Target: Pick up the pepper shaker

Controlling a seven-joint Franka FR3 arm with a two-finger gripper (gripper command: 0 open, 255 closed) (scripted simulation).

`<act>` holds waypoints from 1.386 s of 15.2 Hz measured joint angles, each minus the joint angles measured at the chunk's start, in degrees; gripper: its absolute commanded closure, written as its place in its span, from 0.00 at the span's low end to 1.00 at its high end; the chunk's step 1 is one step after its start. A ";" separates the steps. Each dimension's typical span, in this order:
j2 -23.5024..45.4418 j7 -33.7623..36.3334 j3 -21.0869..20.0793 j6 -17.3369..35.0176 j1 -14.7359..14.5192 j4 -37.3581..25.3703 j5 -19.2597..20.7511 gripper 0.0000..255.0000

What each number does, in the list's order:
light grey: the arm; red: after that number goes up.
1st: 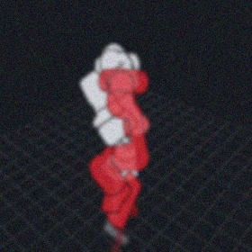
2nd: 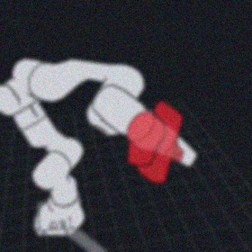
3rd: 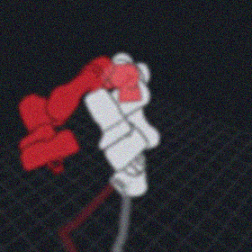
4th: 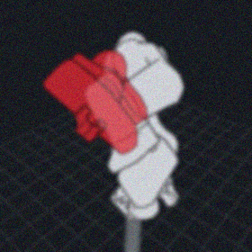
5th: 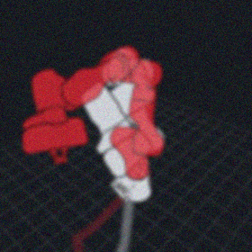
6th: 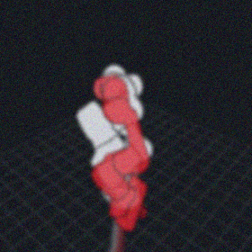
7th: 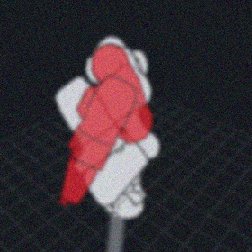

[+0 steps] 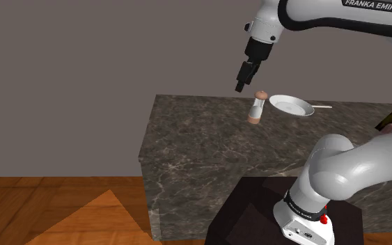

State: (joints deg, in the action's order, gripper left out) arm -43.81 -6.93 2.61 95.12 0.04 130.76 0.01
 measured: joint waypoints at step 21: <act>17.06 -12.87 16.66 11.38 9.20 -2.92 11.97 0.00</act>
State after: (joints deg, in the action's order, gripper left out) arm -26.75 -19.79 19.27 106.51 9.23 127.84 11.99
